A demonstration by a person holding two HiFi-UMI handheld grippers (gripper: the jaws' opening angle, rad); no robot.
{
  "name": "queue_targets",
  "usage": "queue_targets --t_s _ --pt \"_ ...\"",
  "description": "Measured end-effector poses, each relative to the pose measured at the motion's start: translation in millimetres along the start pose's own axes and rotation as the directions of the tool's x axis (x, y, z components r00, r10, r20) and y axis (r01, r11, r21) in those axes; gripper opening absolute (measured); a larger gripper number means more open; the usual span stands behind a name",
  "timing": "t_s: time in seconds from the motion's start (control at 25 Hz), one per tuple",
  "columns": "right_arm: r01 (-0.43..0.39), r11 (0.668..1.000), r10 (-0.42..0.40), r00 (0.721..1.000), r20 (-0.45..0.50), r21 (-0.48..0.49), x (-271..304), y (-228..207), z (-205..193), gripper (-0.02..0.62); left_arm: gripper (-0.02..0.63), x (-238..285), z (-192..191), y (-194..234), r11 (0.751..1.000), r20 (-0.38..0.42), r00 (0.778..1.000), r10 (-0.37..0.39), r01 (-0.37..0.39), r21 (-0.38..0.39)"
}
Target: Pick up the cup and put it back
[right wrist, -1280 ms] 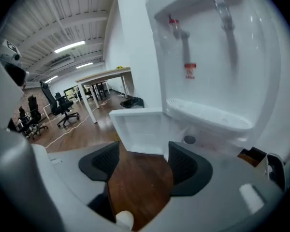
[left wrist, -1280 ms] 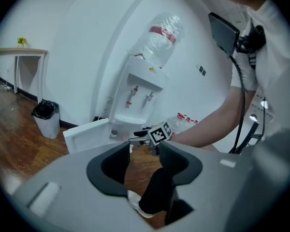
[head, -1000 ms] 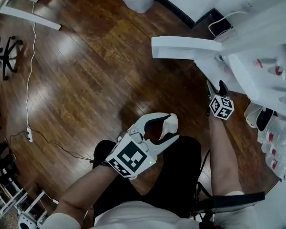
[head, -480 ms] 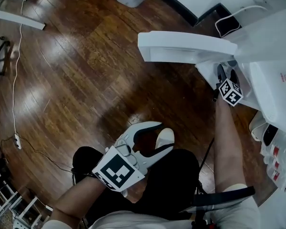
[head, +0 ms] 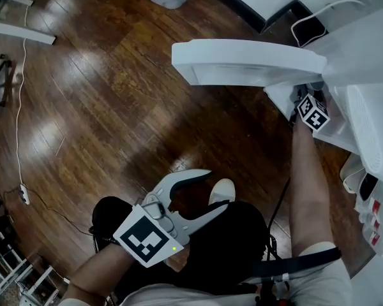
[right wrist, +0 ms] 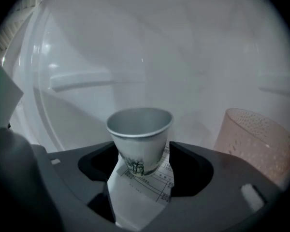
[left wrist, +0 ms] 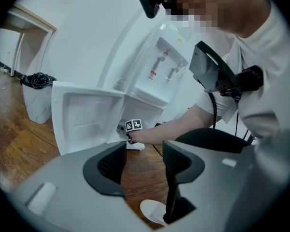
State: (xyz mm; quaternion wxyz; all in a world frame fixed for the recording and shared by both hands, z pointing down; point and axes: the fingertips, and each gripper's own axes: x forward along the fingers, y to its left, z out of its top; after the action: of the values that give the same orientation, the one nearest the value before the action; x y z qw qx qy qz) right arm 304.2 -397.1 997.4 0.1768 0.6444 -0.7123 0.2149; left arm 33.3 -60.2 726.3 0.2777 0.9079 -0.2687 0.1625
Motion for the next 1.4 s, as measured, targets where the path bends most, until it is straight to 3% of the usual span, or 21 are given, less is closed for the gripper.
queue_targets --t_s 0.08,0.4,0.64,0.88,1.16,1.4 --pt "-0.006 1.000 0.006 1.000 0.008 -0.012 1 2 3 0.307 0.219 1 1 2 1.000 0.010 1.000 0.003 -0.003 0.011" --pt "-0.031 0.999 0.032 0.999 0.016 -0.011 -15 8 2 0.296 0.219 -3 2 -3 1.000 0.018 1.000 0.005 -0.005 0.009" --pt "-0.060 0.998 0.060 0.998 -0.035 -0.004 -71 29 -2 0.291 0.219 -22 18 -36 0.999 0.004 0.999 -0.040 0.040 -0.016" --pt "-0.129 0.992 0.128 0.988 -0.081 -0.008 -152 65 18 0.293 0.219 -57 58 -82 0.998 -0.024 0.997 -0.067 0.066 -0.019" --pt "-0.216 0.976 0.210 0.970 -0.122 -0.035 -244 104 72 0.291 0.219 -101 123 -137 0.995 -0.026 0.995 -0.096 0.097 0.010" --pt "-0.307 0.949 0.295 0.943 -0.152 -0.066 -323 133 119 0.291 0.219 -128 176 -169 0.995 0.016 0.996 -0.088 0.088 -0.036"
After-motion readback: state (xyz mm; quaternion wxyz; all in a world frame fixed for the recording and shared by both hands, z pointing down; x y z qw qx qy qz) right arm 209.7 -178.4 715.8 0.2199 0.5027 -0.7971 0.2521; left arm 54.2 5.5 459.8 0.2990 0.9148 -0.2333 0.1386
